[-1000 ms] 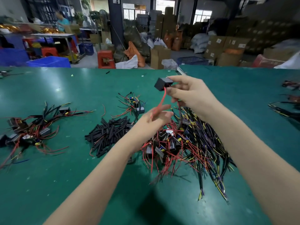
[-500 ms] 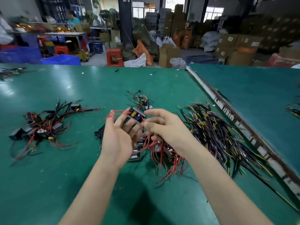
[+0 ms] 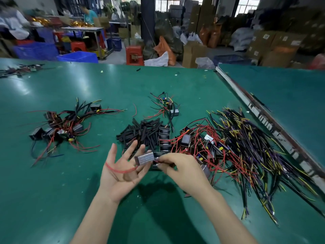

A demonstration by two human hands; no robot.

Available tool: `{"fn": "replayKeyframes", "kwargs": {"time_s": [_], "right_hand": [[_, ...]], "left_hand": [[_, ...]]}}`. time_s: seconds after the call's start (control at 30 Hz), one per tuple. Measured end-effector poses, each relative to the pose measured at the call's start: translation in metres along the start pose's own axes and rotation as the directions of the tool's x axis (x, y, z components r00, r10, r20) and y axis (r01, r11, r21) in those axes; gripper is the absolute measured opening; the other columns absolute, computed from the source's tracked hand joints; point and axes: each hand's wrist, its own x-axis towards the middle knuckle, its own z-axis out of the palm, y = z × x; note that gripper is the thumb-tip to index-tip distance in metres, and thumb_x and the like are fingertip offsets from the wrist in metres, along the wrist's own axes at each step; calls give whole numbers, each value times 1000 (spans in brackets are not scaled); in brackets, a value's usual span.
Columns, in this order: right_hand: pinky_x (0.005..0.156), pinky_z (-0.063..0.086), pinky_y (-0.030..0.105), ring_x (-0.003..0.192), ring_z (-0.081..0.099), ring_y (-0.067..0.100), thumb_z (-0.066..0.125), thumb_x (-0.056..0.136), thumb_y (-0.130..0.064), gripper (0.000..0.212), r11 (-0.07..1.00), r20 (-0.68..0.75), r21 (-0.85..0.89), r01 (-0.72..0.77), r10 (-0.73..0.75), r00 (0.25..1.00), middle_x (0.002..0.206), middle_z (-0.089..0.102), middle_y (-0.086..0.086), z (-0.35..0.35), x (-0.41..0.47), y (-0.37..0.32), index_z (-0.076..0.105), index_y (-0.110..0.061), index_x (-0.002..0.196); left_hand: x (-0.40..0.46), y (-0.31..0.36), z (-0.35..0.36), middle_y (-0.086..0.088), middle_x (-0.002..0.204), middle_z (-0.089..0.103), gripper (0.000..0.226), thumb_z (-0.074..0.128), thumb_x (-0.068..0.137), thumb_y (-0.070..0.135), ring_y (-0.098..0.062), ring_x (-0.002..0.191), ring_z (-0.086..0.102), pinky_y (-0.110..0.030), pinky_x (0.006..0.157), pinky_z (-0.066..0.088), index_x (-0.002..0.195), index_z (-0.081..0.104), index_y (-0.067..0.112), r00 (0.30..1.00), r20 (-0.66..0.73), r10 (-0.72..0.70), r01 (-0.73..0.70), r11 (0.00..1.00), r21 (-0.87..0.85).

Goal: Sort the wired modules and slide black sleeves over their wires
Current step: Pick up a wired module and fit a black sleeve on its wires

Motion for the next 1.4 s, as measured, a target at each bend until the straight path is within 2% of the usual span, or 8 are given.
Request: {"fn": "replayKeyframes", "kwargs": {"time_s": [0.17, 0.43, 0.6, 0.7, 0.9, 1.0, 1.17, 1.4], "right_hand": [[67, 40, 3, 72, 59, -14, 73, 84, -20, 18, 955, -149, 278, -100, 145, 978, 75, 63, -23, 2, -2, -14, 71, -23, 101], [66, 50, 21, 68, 63, 8, 70, 86, -17, 14, 887, -171, 459, -54, 148, 974, 73, 70, -6, -18, 8, -56, 68, -30, 82], [60, 44, 9, 67, 67, 1, 70, 87, -18, 11, 858, -83, 509, -70, 130, 988, 70, 72, -6, -32, 22, -59, 66, -29, 86], [60, 42, 9, 64, 62, -1, 69, 87, -22, 13, 882, 45, 451, -133, 126, 991, 70, 73, -6, -29, 28, -50, 62, -31, 91], [55, 38, 16, 70, 58, 12, 61, 93, -23, 8, 818, 185, 524, -239, 164, 969, 69, 71, -4, -9, 29, -40, 61, -27, 101], [47, 35, 6, 59, 58, -3, 46, 100, -27, 18, 771, 162, 582, -258, 202, 966, 69, 69, -10, -9, 27, -40, 62, -21, 107], [48, 31, 17, 76, 59, 8, 39, 103, -33, 24, 690, 273, 618, -378, 262, 926, 93, 75, 3, -18, 21, -28, 62, -30, 111], [58, 37, 15, 68, 54, -2, 47, 98, -39, 23, 785, 215, 506, -358, 288, 933, 74, 68, -15, -13, 13, -18, 68, -38, 89]], "left_hand": [[8, 20, -10, -9, 104, 71, 50, 41, 91, 56, -25, 77, 70, -34, 68, 59, 114, 64, 18, 983, -120, 140, -126, 985, 115], [-2, 38, 2, -1, 106, 71, 29, 60, 80, 34, -15, 83, 69, -22, 67, 56, 106, 69, 29, 971, -12, 239, -205, 857, 473], [-6, 44, 5, 5, 99, 73, 24, 56, 91, 12, -7, 84, 68, -22, 75, 45, 108, 65, 27, 930, 55, 363, -262, 553, 791], [-7, 50, 3, 5, 98, 71, 30, 60, 90, 5, -9, 89, 63, -16, 76, 47, 104, 64, 32, 903, 156, 400, -239, 165, 957], [-2, 27, 17, 12, 106, 63, 18, 54, 96, 25, -3, 103, 56, -13, 92, 39, 108, 65, 29, 873, 426, 236, -364, -266, 893], [0, 14, 22, 8, 92, 67, 27, 45, 98, 36, -6, 88, 58, -26, 82, 44, 94, 68, 22, 888, 454, 76, -416, -291, 861], [3, 14, 20, 4, 66, 61, 36, 44, 92, 46, -6, 62, 49, -27, 62, 39, 72, 62, 21, 895, 411, 175, -365, -244, 898], [3, 10, 22, 9, 63, 62, 35, 45, 86, 47, 6, 54, 49, -10, 55, 36, 66, 59, 22, 863, 358, 357, -380, -10, 925]]}}
